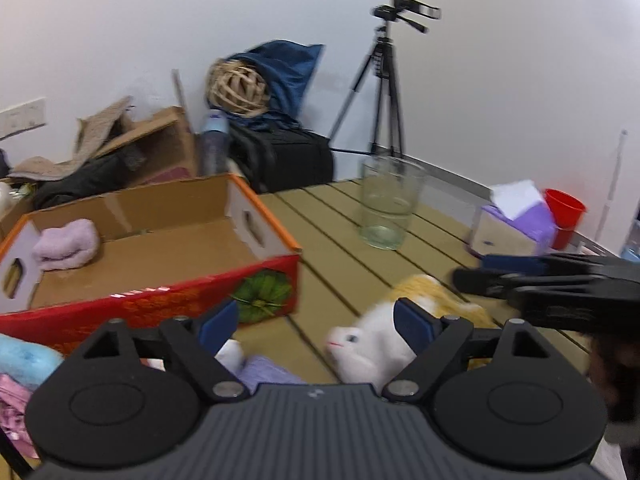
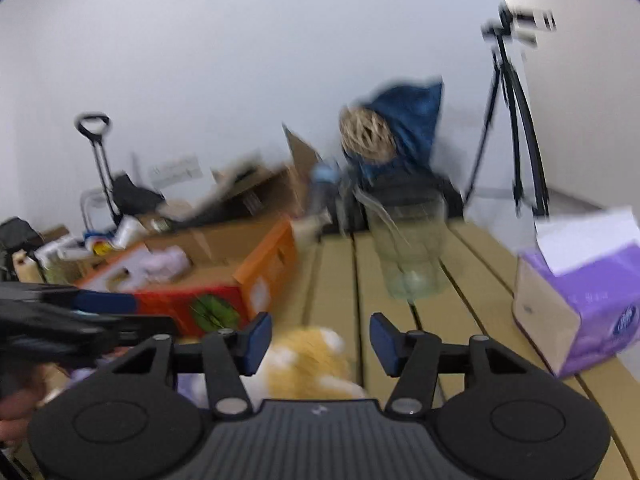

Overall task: Organize soft objects
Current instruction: 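Grasp the white-and-yellow plush toy with the right tool, then lower the plush toy into the cardboard box and open the right tool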

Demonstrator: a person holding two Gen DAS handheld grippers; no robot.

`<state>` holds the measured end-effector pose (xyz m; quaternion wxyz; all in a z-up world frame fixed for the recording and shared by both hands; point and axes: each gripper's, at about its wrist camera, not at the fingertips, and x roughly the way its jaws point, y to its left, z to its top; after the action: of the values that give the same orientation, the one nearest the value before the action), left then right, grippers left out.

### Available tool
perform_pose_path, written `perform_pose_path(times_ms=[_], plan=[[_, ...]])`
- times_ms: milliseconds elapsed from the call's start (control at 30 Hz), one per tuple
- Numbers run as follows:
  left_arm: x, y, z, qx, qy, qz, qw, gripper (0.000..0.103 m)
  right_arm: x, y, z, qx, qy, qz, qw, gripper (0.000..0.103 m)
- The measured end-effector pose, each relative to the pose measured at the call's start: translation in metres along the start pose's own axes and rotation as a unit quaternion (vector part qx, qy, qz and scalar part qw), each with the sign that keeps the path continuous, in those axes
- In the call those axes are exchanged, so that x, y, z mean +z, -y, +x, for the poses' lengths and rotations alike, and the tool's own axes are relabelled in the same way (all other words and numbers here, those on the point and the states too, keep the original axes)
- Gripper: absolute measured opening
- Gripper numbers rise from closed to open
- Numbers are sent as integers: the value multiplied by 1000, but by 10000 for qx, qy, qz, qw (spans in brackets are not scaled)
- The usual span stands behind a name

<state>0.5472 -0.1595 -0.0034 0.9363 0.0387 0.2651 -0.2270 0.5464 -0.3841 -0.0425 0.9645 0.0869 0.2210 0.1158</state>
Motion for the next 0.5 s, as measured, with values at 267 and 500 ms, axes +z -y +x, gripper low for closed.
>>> perform_pose_path(times_ms=[267,500], plan=[[-16,4,43,-742,-877,-432,9924,44,-31,-5,-5,-39,-394,424,9983,43],[-15,-10,57,-1029,-910,-995,9855,50,-42,-18,0,-149,-519,294,9981,45]])
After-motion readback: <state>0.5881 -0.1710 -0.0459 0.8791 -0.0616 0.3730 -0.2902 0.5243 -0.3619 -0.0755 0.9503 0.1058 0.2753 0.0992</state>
